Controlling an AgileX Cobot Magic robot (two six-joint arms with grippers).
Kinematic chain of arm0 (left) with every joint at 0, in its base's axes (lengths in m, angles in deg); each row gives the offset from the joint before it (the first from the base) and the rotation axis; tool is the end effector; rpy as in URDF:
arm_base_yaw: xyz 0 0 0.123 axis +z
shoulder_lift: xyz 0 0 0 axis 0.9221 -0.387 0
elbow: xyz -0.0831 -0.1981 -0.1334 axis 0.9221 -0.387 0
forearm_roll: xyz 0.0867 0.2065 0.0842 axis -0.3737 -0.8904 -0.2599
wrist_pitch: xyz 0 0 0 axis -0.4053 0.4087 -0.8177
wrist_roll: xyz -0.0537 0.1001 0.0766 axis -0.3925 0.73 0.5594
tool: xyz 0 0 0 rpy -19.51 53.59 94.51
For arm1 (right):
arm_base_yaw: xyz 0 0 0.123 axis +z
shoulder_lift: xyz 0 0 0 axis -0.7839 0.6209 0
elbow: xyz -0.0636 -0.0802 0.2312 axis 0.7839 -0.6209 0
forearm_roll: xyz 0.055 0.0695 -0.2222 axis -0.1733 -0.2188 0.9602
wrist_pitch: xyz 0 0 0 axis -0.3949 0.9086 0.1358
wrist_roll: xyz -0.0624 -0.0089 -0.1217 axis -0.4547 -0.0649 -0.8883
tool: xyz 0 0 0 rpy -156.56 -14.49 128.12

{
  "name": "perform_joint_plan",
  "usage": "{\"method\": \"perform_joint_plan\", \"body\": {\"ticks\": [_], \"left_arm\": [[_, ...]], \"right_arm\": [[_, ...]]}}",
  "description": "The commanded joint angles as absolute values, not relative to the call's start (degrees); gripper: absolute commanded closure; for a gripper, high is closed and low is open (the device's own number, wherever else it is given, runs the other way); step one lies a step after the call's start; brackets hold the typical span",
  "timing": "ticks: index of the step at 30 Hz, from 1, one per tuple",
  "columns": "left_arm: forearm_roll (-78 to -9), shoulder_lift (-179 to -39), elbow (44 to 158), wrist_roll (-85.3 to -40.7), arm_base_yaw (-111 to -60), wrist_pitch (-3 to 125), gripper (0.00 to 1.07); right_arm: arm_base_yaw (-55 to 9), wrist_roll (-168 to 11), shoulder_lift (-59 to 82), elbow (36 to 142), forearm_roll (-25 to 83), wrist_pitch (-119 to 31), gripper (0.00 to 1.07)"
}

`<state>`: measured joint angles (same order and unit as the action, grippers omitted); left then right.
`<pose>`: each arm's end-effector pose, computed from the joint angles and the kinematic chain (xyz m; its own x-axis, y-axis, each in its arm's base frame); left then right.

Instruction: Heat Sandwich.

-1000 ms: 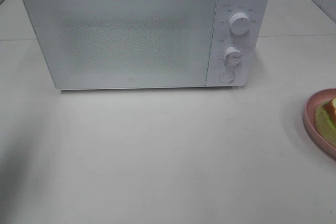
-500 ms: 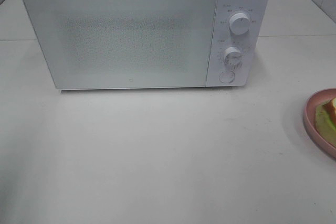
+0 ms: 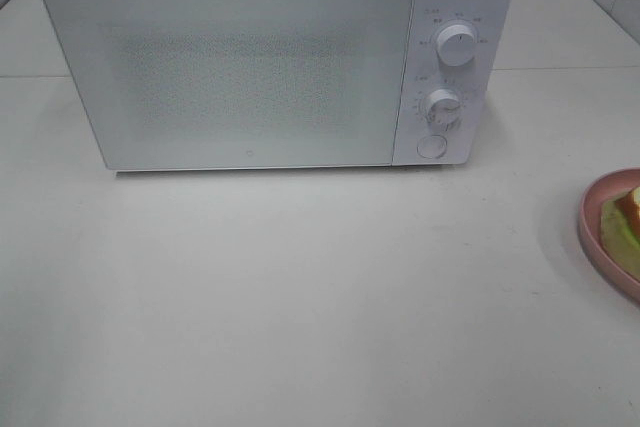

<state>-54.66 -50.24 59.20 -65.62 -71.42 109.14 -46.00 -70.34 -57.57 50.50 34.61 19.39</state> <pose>0.0788 -0.0124 0.2413 -0.5804 0.0340 -0.8137 0.1071 0.9936 -0.0349 0.0577 -0.0056 0.2548 -0.4293 -0.0235 -0.9029 -0.0150 0.9997 -0.0190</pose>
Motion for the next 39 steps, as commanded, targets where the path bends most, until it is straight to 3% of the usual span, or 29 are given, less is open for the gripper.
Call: {"method": "perform_joint_plan", "body": {"ticks": [1, 12, 39], "left_arm": [[-54.6, -46.46, 58.91, -65.62, -71.3, 108.91, 0.08], [-54.72, -38.84, 58.91, -65.73, -68.09, 108.91, 0.08], [-54.72, -38.9, 58.91, -65.67, -68.09, 108.91, 0.08]], "right_arm": [[-46.23, -71.08, -59.11, 50.38, 34.55, 19.11, 0.31], [-46.23, -71.02, -59.11, 50.38, 34.49, 19.11, 0.31], [-46.23, -71.02, -59.11, 50.38, 34.49, 19.11, 0.31]]}}
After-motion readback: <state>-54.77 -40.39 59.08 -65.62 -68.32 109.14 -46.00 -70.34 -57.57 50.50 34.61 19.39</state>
